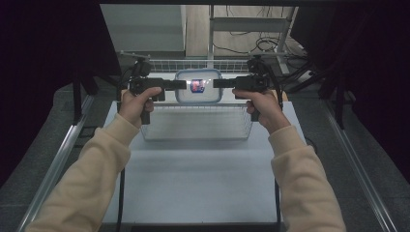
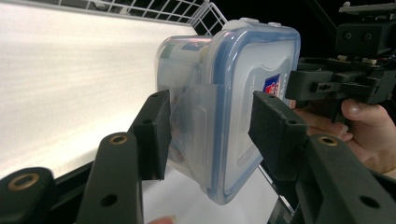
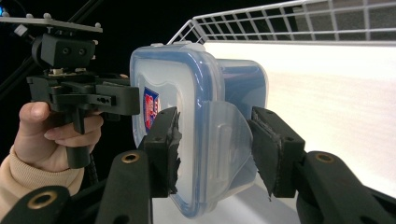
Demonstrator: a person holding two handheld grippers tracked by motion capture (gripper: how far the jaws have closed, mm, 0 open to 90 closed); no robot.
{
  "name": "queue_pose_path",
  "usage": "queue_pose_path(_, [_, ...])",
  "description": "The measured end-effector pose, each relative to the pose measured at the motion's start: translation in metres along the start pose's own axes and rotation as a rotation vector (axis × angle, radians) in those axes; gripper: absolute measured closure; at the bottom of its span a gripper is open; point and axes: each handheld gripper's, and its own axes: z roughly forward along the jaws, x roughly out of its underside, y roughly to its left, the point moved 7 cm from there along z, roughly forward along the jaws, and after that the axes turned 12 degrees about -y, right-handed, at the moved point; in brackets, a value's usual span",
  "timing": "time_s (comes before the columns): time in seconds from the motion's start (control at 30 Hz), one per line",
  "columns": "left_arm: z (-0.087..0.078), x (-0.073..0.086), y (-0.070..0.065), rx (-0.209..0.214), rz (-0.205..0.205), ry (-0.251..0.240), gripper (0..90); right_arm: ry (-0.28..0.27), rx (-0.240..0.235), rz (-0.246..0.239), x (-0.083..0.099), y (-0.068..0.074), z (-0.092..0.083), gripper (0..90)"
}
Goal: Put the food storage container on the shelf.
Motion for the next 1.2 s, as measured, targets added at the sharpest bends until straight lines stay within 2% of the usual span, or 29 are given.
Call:
queue_pose_path(0.17, [0.010, -0.008, 0.005, -0.003, -0.011, 0.009, 49.0, 0.002, 0.008, 0.012, -0.009, -0.012, 0.005, 53.3])
queue_pose_path(0.27, [0.016, -0.014, 0.015, -0.012, -0.027, 0.020, 48.9, 0.008, 0.015, 0.025, -0.013, -0.018, 0.011, 53.1])
queue_pose_path(0.3, [0.016, -0.014, 0.015, -0.012, -0.027, 0.020, 48.8, 0.013, 0.017, 0.028, -0.013, -0.020, 0.013, 53.0])
queue_pose_path(0.33, [0.019, -0.015, 0.021, -0.019, -0.044, 0.026, 48.9, 0.014, 0.022, 0.033, -0.014, -0.023, 0.016, 52.8])
queue_pose_path(0.5, [0.027, -0.011, 0.034, -0.044, -0.047, 0.065, 48.0, 0.046, 0.045, 0.069, -0.012, -0.035, 0.028, 52.2])
queue_pose_path(0.67, [0.033, -0.010, 0.043, -0.058, -0.063, 0.079, 47.3, 0.072, 0.068, 0.096, -0.008, -0.045, 0.038, 51.5])
queue_pose_path(0.73, [0.034, -0.012, 0.046, -0.061, -0.078, 0.068, 48.0, 0.074, 0.071, 0.102, -0.008, -0.047, 0.039, 51.3])
queue_pose_path(0.8, [0.036, -0.013, 0.048, -0.065, -0.087, 0.065, 48.7, 0.087, 0.070, 0.138, -0.008, -0.053, 0.043, 50.3])
queue_pose_path(0.83, [0.037, -0.014, 0.049, -0.067, -0.094, 0.063, 48.7, 0.087, 0.070, 0.138, -0.008, -0.053, 0.043, 50.3])
queue_pose_path(0.87, [0.038, -0.014, 0.050, -0.069, -0.104, 0.063, 48.4, 0.082, 0.072, 0.176, -0.009, -0.058, 0.045, 50.0])
queue_pose_path(0.97, [0.041, -0.016, 0.055, -0.072, -0.134, 0.063, 48.2, 0.077, 0.077, 0.200, -0.010, -0.063, 0.048, 49.6])
queue_pose_path(1.07, [0.046, -0.019, 0.059, -0.081, -0.155, 0.069, 46.9, 0.056, 0.081, 0.265, -0.013, -0.070, 0.054, 49.3])
queue_pose_path(1.2, [0.048, -0.020, 0.062, -0.079, -0.166, 0.071, 46.2, 0.051, 0.089, 0.295, -0.014, -0.073, 0.057, 49.3])
